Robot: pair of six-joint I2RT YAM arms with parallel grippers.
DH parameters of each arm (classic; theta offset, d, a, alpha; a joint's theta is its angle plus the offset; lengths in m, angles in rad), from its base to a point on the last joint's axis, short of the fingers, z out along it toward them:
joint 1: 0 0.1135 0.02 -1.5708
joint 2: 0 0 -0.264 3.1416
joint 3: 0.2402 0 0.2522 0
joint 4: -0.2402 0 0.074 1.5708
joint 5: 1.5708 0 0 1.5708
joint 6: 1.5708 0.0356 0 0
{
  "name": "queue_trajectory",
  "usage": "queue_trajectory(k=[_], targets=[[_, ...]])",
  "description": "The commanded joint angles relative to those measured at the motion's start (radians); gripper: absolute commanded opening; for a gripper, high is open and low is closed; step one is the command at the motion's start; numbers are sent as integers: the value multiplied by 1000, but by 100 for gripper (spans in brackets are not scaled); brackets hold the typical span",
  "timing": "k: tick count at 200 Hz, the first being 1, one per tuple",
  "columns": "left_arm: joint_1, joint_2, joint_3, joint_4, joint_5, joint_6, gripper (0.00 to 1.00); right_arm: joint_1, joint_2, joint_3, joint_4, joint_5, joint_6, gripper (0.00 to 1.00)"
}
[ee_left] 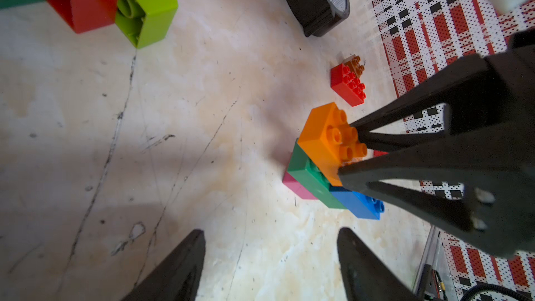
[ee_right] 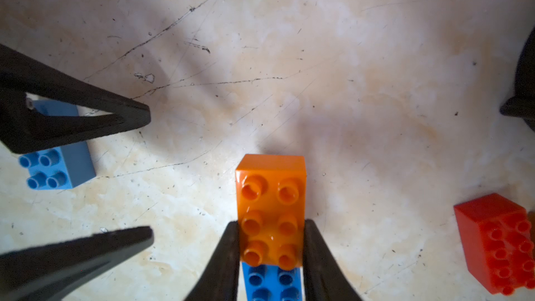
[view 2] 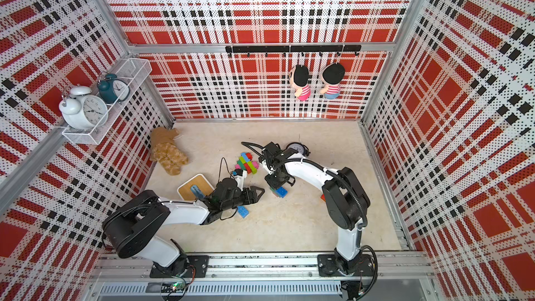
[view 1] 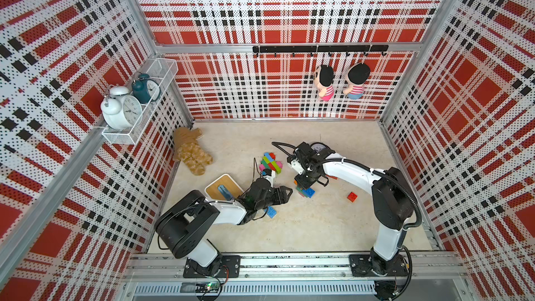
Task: Assemble a heart with building blocks
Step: Assemble the building block at the center of the board.
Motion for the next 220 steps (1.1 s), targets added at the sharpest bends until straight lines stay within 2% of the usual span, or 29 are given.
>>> queue_trajectory(k=[1,63,160,220], targets=[[-4,-6,21,19,-4,21,75,8,29,-7,-46,5,-18,0],[-1,-3,29,16,-4,25,75,8,28,-25,-79,-34,-27,0],[4,-7,38,2,-7,33,75,36,107,-53,-127,112,32,0],[10,-11,41,-7,-7,41,74,28,133,-64,-135,63,67,0]])
